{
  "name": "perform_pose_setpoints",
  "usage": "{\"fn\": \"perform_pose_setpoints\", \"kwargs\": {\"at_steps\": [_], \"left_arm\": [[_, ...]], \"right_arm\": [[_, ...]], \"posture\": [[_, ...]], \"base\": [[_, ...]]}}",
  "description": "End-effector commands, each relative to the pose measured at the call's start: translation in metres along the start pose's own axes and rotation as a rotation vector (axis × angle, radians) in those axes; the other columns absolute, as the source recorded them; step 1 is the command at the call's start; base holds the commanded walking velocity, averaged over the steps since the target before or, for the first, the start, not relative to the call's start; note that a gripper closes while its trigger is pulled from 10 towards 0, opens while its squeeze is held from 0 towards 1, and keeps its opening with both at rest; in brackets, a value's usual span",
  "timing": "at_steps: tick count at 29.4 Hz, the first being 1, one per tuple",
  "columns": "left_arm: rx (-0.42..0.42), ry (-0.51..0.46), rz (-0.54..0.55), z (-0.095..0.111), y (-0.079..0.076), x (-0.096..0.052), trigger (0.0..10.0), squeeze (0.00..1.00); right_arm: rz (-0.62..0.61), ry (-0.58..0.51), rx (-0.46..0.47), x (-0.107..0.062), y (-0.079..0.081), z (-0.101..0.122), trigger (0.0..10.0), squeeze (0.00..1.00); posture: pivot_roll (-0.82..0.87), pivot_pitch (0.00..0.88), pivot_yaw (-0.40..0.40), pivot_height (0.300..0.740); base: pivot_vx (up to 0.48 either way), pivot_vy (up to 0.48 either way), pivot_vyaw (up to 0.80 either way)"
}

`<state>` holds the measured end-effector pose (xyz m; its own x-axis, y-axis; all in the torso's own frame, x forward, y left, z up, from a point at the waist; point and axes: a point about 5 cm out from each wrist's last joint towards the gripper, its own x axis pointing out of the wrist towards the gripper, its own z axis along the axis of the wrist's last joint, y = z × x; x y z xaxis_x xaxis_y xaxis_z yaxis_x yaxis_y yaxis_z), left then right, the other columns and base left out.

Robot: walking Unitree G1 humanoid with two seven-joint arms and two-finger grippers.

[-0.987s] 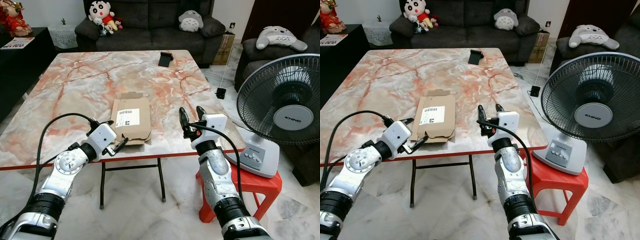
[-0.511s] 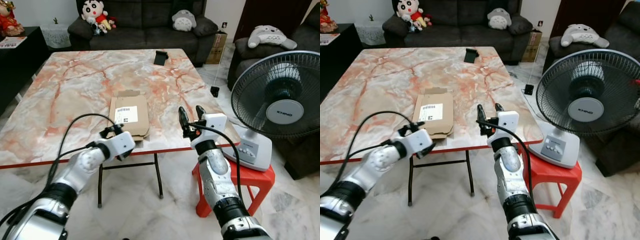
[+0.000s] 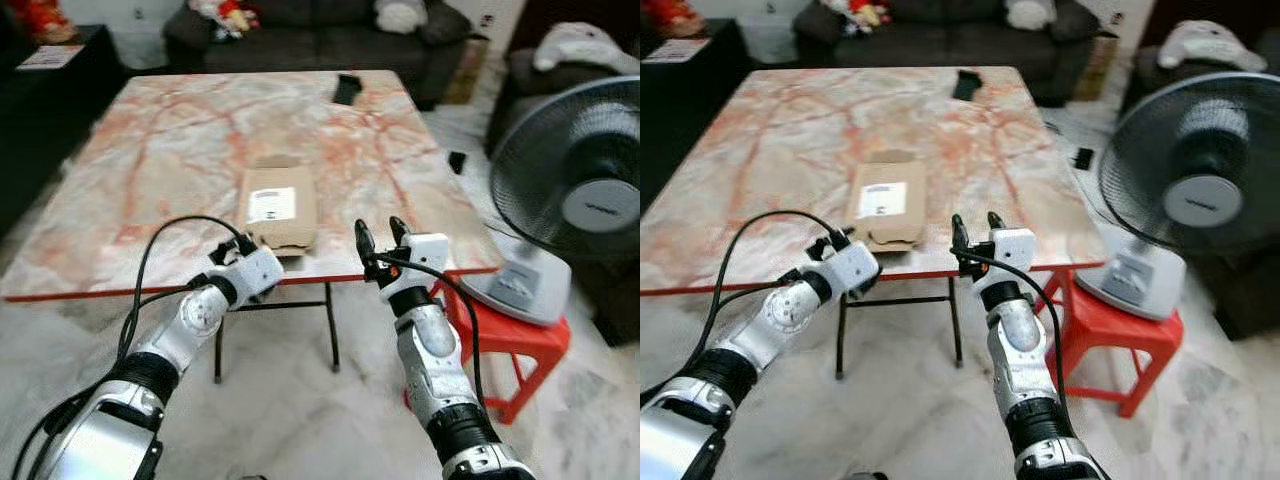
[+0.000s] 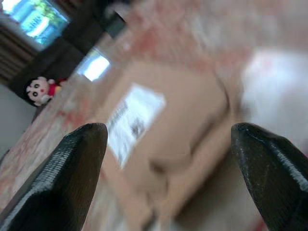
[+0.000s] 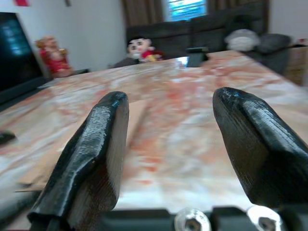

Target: Picking trash to rubbish bin

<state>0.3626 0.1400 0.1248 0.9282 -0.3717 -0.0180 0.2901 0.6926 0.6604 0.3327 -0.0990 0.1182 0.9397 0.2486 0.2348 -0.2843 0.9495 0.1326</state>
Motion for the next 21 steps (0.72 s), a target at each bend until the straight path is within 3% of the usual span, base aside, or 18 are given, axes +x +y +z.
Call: {"fn": "perform_pose_setpoints", "kwargs": {"at_steps": [1, 4, 7, 14, 19, 21], "left_arm": [[-0.133, -0.046, 0.125, 0.004, 0.013, 0.0, 10.0, 0.0], [-0.315, -0.123, 0.265, 0.013, 0.023, -0.002, 10.0, 0.0], [-0.419, -0.174, 0.372, 0.02, 0.029, -0.003, 10.0, 0.0], [-0.443, -0.178, 0.396, 0.022, 0.025, -0.002, 10.0, 0.0], [-0.438, -0.158, 0.402, 0.019, 0.025, -0.003, 10.0, 0.0], [-0.436, -0.152, 0.407, 0.017, 0.026, -0.004, 10.0, 0.0]], "right_arm": [[0.002, -0.011, -0.005, 0.002, 0.001, 0.005, 10.0, 0.0], [0.009, -0.027, -0.022, 0.004, 0.002, 0.008, 10.0, 0.0], [0.02, -0.043, -0.037, 0.004, 0.003, 0.011, 10.0, 0.0], [0.02, -0.04, -0.03, 0.005, 0.002, 0.012, 10.0, 0.0], [0.027, -0.045, -0.053, 0.005, 0.002, 0.013, 10.0, 0.0], [0.029, -0.045, -0.056, 0.004, 0.002, 0.012, 10.0, 0.0]], "posture": [[-0.03, 0.063, -0.024, 0.74], [-0.04, 0.059, -0.024, 0.74], [-0.04, 0.058, -0.023, 0.74], [-0.04, 0.041, -0.022, 0.74], [-0.04, 0.03, -0.017, 0.74], [-0.04, 0.03, -0.017, 0.74]], "base": [[0.0, 0.0, 0.0], [0.0, 0.0, 0.0], [0.0, 0.0, 0.0], [0.0, 0.0, 0.0], [0.277, 0.0, 0.0], [0.304, 0.0, 0.74]]}}
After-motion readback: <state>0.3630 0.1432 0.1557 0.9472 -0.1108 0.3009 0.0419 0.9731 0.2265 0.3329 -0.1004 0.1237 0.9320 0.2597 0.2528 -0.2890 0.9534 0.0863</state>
